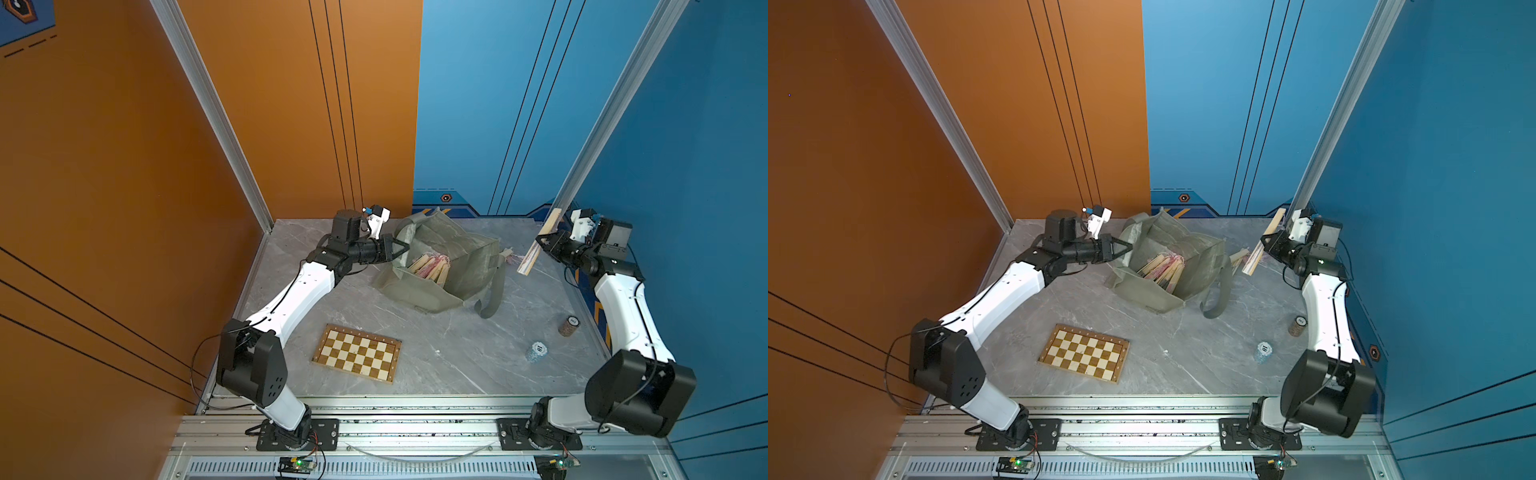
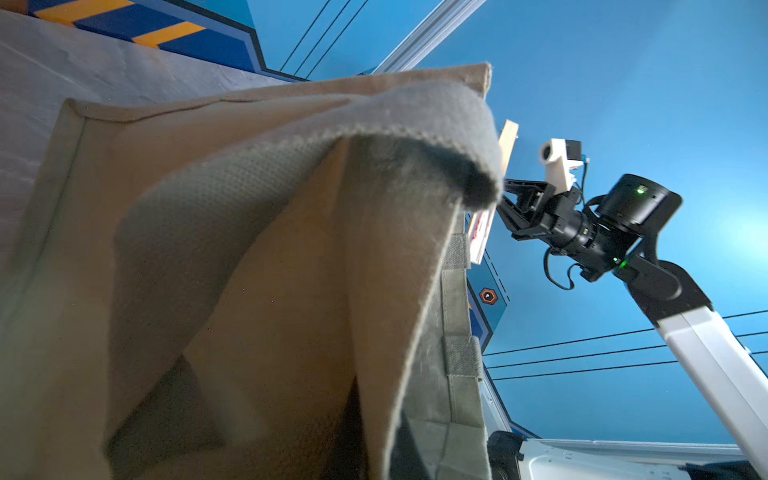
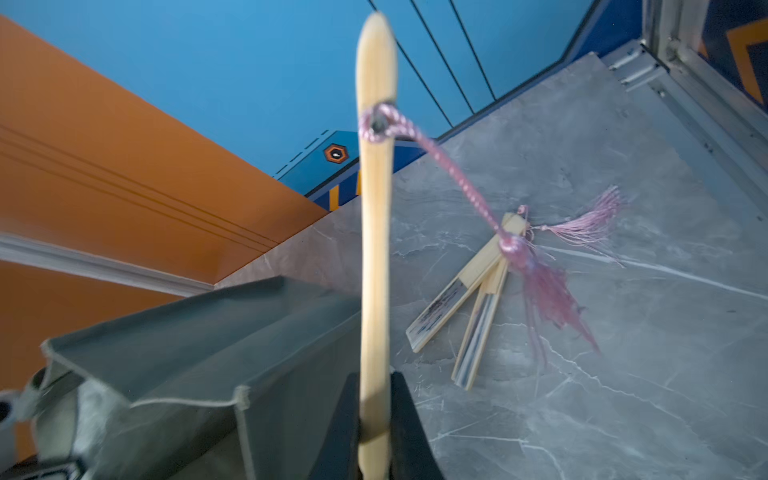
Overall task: Take out the folding fans from the tote bags
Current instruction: Place the folding fan at the center of the board.
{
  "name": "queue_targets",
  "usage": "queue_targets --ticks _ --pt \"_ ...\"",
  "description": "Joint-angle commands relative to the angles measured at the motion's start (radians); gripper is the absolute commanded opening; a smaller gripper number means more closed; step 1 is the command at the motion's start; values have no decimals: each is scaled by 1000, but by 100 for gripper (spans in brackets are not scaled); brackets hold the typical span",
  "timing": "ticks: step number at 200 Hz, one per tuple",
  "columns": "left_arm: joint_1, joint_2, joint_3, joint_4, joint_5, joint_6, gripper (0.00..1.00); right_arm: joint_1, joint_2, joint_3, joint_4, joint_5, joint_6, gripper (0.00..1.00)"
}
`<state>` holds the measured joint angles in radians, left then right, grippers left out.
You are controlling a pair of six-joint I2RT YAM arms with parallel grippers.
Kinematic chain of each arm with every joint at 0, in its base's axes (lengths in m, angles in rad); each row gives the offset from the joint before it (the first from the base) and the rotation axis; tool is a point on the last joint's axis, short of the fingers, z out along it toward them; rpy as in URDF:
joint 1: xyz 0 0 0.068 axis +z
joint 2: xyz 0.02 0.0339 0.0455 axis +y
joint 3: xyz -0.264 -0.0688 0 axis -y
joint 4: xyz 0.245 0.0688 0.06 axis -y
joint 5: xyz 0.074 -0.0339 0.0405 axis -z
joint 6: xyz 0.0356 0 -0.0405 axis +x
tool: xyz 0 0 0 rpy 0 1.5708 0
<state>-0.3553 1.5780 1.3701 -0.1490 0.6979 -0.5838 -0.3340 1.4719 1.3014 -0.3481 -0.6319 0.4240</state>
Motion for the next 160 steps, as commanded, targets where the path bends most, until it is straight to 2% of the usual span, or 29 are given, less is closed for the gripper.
queue_targets --ticks 1,29,71,118,133,160 --pt "27 -72 -12 -57 -16 74 0 17 96 110 -46 58 -39 5" --pt "47 -99 -5 -124 -18 110 0 46 256 204 -121 101 -80 5" --pt "34 -76 57 -181 -32 153 0 104 474 330 -234 204 -73 14" --pt "-13 -26 118 -227 -58 185 0 124 626 422 -288 247 -4 32" --pt "-26 -15 130 -227 -66 190 0 125 671 449 -315 238 -4 35" --pt "-31 -6 138 -226 -74 191 0 120 644 461 -365 220 -42 40"
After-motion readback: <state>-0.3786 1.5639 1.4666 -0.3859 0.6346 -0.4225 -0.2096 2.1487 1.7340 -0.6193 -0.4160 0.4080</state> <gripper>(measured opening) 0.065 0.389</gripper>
